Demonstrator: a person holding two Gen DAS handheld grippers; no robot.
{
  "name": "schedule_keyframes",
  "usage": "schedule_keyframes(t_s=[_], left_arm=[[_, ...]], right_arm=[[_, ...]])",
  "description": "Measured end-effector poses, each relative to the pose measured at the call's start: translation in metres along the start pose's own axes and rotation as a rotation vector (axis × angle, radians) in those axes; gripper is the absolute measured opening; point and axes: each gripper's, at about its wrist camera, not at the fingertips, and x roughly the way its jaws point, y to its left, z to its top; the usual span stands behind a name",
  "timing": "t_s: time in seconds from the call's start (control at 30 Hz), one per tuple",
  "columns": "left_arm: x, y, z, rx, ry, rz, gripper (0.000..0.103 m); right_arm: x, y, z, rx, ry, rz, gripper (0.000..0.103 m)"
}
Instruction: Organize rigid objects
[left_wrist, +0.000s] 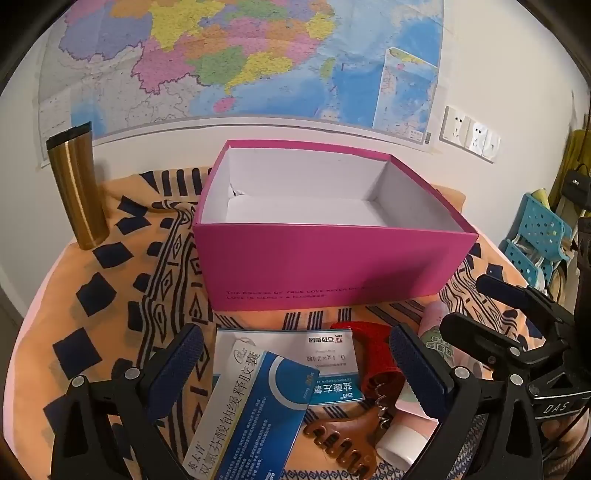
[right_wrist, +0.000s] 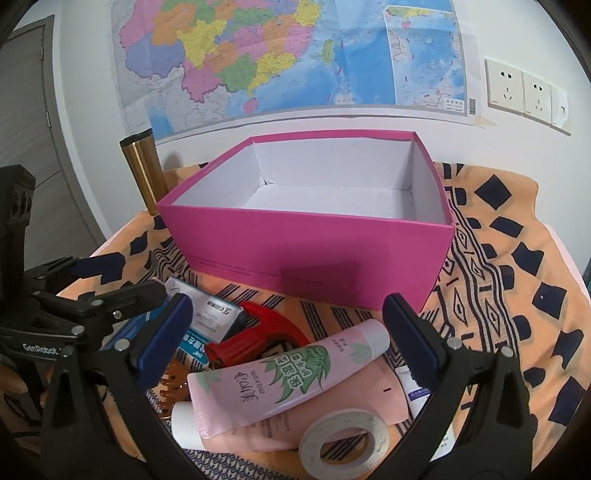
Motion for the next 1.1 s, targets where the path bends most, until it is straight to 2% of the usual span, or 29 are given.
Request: schedule_keyframes(t_s=[0.8, 1.03, 1.1], left_arm=[[-0.007, 0.008, -0.005, 0.001, -0.007, -0.008, 0.103], [-0.030, 0.034, -0.024, -0.003, -0.030, -0.068, 0.103], [-0.034, 0.043, -0.031, -0.026, -0.015, -0.094, 0.102]], right_arm=[[0.007, 0.007, 0.003, -0.015, 0.018, 0.057, 0.103], [0.018, 0.018, 0.007, -0.050, 0.064, 0.143, 0.099], [0.023, 0.025, 0.009, -0.067, 0.078, 0.179, 0.093]])
